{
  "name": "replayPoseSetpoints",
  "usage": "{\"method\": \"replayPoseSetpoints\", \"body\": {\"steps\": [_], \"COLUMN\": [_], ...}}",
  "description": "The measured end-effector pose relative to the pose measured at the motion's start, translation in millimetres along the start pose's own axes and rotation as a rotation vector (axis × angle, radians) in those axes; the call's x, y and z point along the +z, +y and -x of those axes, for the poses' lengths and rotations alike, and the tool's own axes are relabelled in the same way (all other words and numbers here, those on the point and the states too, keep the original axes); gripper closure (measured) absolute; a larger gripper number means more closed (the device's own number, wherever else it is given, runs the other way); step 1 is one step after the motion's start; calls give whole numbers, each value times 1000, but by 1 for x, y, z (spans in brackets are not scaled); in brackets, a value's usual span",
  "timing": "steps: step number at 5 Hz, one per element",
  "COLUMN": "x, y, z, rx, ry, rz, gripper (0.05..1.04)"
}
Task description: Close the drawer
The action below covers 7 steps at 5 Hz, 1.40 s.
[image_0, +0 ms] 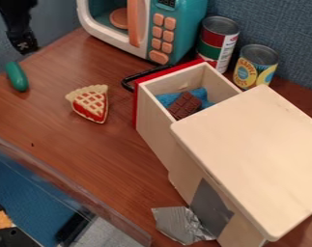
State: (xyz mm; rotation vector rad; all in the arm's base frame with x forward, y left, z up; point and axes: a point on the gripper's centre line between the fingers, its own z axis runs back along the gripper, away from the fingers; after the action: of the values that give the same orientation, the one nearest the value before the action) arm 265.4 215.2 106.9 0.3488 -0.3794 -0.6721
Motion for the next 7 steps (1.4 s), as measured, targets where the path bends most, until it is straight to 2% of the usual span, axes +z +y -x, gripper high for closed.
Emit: {"method": "replayPoseSetpoints", "body": {"steps": [1,2,3,4,7], "x": [-14,-30,-47,-54,-57], "y": [5,6,5,0,-36], "z": [-10,-27,-45,-67,-120], "rx": [-235,-444,-547,-640,-740], "ry": [-42,-109,-160,-202,-224], "rz": [108,190,219,244,325], "gripper": [83,83,83,83,83]}}
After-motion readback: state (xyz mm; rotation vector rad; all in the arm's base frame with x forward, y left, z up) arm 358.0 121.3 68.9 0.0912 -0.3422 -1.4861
